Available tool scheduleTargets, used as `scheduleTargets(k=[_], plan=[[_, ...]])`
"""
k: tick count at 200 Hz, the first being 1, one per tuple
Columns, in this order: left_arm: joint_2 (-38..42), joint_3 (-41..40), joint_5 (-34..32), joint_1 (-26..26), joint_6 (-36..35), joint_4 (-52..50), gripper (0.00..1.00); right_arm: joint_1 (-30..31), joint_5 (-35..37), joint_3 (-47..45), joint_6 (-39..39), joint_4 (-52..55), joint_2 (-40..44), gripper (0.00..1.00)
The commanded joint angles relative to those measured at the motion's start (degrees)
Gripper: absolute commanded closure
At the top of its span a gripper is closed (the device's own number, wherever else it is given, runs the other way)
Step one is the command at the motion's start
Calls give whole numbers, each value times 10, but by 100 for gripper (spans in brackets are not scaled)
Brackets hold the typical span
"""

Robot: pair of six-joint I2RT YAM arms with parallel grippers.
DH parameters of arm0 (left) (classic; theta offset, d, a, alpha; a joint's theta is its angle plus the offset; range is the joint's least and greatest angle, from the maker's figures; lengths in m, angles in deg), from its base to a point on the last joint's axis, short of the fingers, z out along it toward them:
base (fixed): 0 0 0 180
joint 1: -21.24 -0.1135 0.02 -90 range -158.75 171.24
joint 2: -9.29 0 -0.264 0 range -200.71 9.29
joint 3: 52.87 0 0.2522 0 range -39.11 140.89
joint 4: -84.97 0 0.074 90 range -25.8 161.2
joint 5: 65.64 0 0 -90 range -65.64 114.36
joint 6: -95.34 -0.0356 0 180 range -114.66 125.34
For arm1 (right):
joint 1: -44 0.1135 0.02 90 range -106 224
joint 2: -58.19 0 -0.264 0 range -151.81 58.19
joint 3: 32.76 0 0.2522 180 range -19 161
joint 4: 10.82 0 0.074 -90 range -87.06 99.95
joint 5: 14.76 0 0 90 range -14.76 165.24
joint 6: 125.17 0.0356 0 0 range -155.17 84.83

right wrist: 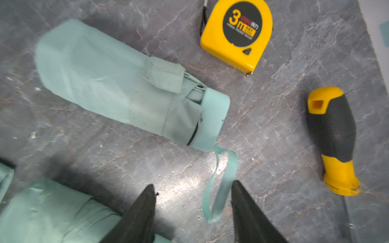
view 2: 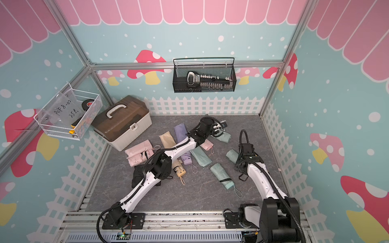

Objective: Take umbrellas out of sleeves
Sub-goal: Place the umbrella sleeve at the center of the board.

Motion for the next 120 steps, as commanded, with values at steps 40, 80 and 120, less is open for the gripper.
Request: scheduleTargets(k=[40, 80, 120], plan=[[226, -180, 33, -28, 305, -51, 1, 1, -89, 46, -63, -67, 0, 39], [349, -344, 72, -72, 404, -34, 1, 2, -79, 107, -103, -46, -143, 33], [468, -514, 116, -90, 456, 44, 1, 2, -61, 148, -115, -48, -229, 15]])
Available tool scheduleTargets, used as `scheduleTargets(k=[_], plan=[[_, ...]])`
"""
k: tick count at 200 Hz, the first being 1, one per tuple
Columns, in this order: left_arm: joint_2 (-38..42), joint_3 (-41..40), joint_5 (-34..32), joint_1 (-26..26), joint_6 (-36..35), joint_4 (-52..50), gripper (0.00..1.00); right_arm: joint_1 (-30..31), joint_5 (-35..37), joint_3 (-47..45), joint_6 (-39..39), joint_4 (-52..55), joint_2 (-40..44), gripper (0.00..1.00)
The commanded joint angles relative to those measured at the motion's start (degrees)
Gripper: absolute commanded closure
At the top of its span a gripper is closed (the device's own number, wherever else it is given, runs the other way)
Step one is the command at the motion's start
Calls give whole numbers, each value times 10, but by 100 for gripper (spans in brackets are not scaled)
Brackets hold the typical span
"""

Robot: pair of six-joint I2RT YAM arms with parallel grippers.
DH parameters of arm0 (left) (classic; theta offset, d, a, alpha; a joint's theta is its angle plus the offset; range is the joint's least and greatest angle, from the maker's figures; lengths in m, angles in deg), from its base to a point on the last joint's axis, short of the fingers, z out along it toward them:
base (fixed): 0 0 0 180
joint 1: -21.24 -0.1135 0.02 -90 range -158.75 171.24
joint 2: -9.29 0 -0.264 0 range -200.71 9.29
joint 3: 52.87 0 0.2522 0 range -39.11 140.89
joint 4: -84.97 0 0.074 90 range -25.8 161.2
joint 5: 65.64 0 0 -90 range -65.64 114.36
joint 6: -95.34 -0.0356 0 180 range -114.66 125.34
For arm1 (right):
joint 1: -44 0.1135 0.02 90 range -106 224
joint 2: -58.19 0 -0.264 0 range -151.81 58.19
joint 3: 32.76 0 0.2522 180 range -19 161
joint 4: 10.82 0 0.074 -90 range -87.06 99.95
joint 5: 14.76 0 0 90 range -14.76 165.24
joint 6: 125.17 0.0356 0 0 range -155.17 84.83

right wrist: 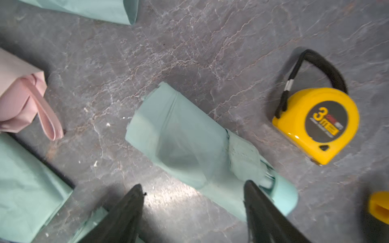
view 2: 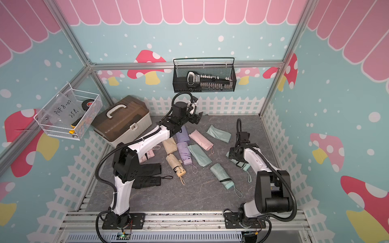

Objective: Take umbrellas out of sleeves
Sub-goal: Move the umbrella to the center of the board.

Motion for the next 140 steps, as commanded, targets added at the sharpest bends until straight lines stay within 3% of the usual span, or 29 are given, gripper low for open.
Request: scheduleTargets(k=[1, 59, 75, 106, 140], plan=[[35, -69, 48, 6, 64, 34, 1, 2, 11, 18, -22, 10, -24, 15], [90, -144, 104, -22, 118, 73, 1, 36, 3, 27, -21, 10, -109, 11], [104, -160, 118, -32, 135, 89, 1, 39, 3, 32, -10, 9, -122, 21], [114, -179, 126, -37, 138, 92, 1, 38, 32, 46, 0, 8, -130, 59], [119, -199, 133, -38, 143, 101, 1, 37, 69, 82, 10, 10, -143, 67]])
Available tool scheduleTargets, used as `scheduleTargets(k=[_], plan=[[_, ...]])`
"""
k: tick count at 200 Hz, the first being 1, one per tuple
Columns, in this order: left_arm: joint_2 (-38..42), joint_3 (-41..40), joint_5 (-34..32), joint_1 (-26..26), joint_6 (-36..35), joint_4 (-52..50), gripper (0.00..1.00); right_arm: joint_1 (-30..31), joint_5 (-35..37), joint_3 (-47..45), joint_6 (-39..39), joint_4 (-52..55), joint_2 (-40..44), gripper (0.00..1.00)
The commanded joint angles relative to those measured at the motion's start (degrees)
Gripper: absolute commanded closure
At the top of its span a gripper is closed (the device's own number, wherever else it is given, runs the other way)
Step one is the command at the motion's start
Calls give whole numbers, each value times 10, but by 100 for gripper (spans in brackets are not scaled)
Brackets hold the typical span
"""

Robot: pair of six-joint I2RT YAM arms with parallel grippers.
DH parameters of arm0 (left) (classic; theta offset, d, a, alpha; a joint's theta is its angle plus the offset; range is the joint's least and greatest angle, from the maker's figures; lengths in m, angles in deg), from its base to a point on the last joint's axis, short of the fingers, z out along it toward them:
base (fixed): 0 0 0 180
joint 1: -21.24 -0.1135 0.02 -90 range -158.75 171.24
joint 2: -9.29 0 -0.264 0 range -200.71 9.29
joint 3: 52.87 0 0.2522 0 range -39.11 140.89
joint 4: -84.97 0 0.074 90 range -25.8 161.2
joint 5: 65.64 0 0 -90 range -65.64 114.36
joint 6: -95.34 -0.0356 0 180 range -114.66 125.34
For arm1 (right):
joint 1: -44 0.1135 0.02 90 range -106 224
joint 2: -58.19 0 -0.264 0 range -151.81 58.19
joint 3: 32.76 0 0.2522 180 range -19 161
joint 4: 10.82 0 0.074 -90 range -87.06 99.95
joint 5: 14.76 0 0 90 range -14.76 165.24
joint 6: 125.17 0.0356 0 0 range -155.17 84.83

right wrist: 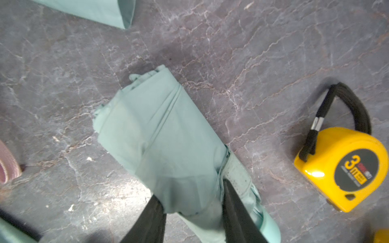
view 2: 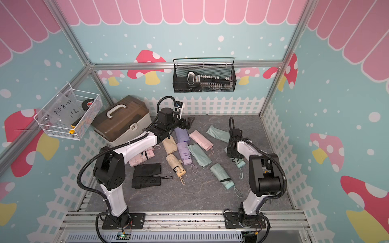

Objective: Take umbrellas out of sleeves
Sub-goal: Move the umbrella to the center of the board.

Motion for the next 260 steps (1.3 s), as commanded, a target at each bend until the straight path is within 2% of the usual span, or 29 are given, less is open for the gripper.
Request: scheduleTargets(k=[1, 82, 112, 154, 169, 185, 194, 200, 222, 246, 260], plan=[[16, -15, 20, 1, 16, 20, 1, 3, 16, 14, 10, 14, -35, 67], [-4, 2, 49, -2, 3, -12, 1, -60, 58, 152, 59, 31, -154, 63], [-17, 7, 57, -3, -10, -13, 1, -64, 20, 231, 46, 37, -206, 61], [-93, 103, 93, -16, -35, -119, 4, -64, -6, 304, 31, 28, -240, 58], [-120, 127, 88, -18, -42, -135, 5, -65, -12, 330, 23, 36, -244, 51], [-149, 154, 85, -21, -42, -145, 4, -64, -7, 338, 21, 50, -227, 38], [-178, 197, 84, -23, -41, -184, 4, -64, 0, 324, 21, 49, -205, 29], [-203, 238, 79, -25, -40, -222, 4, -64, 3, 308, 19, 45, -185, 27], [-286, 366, 63, -27, -36, -319, 5, -63, -3, 251, 14, 33, -113, 27], [-343, 424, 48, -28, -28, -324, 6, -56, -31, 193, 11, 27, -19, 31], [-374, 462, 47, -30, -24, -338, 5, -49, -77, 154, 8, 18, 26, 32]])
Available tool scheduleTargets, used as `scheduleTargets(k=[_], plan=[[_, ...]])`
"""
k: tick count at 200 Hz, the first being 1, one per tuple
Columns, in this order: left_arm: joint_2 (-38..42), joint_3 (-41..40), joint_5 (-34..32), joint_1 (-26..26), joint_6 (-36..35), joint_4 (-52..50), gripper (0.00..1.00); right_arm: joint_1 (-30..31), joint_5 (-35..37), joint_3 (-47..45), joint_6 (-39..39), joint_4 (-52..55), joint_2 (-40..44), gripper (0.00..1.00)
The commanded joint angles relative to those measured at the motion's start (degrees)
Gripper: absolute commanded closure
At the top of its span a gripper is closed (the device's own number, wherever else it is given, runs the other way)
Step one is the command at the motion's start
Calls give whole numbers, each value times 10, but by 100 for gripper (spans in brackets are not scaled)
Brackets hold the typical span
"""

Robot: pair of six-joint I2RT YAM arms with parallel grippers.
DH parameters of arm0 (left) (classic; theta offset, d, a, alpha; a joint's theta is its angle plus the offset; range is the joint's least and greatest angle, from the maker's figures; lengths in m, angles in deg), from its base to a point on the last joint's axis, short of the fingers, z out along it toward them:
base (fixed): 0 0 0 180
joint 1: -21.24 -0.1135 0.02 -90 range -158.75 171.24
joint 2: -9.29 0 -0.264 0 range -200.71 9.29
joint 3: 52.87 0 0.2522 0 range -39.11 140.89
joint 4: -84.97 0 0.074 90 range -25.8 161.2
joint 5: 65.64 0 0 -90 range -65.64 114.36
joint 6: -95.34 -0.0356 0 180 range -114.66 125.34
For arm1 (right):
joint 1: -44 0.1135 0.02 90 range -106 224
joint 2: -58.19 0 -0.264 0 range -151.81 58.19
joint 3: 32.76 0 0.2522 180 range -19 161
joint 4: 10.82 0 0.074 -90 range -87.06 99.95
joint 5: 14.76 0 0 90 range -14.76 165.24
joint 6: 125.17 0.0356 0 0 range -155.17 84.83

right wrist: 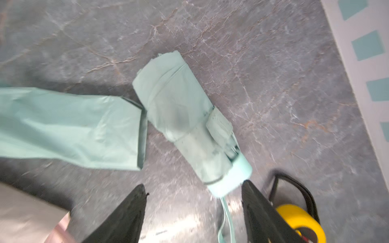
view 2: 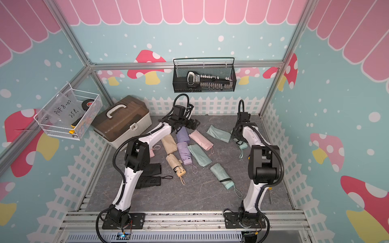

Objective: Take umbrellas out of sleeves
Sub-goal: Move the umbrella to the center of the board.

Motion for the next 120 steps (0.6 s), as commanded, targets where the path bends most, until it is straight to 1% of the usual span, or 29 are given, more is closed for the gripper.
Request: scheduleTargets(k=[1, 22, 31, 46, 61, 83, 94, 120], plan=[[-43, 65, -13, -5, 5, -61, 5, 14, -63, -45, -11, -9, 73, 32], [-83, 134, 0, -6, 17, -118, 6, 33, -147, -100, -24, -16, 129, 34], [-84, 136, 20, -6, 27, -125, 8, 45, -175, -122, -30, -16, 146, 34], [-77, 126, 73, -6, 45, -125, 14, 67, -205, -158, -31, -7, 159, 35], [-68, 112, 84, -5, 75, -127, 16, 76, -222, -191, -26, -6, 165, 36], [-50, 81, 77, -5, 88, -130, 16, 79, -228, -249, -16, -30, 185, 36], [-50, 77, 91, -5, 92, -134, 16, 78, -226, -270, -17, -38, 192, 36], [-65, 96, 133, 2, 100, -160, 16, 79, -222, -295, -30, -41, 190, 36]])
